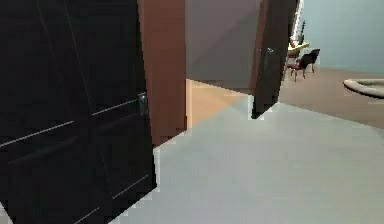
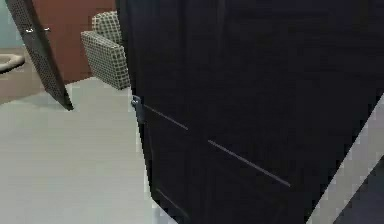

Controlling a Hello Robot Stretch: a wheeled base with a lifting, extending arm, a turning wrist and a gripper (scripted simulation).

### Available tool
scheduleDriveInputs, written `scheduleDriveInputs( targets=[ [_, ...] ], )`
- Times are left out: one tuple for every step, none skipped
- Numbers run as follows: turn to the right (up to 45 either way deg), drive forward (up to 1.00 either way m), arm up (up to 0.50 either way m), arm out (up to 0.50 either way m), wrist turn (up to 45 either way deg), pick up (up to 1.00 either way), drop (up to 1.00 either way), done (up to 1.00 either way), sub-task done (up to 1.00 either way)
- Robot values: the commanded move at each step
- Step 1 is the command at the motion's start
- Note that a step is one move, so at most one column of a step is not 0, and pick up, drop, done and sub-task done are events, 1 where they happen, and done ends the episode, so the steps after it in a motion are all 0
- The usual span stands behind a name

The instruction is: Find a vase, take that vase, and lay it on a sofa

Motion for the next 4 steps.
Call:
scheduleDriveInputs(
  targets=[
    [-45.0, 0.00, 0.00, 0.00, 0.0, 0.00, 0.00, 0.00, 0.00],
    [-3.0, 0.00, 0.00, 0.00, 0.0, 0.00, 0.00, 0.00, 0.00],
    [0.0, 0.05, 0.00, 0.00, 0.0, 0.00, 0.00, 0.00, 0.00],
    [45.0, 0.00, 0.00, 0.00, 0.0, 0.00, 0.00, 0.00, 0.00]
  ],
)
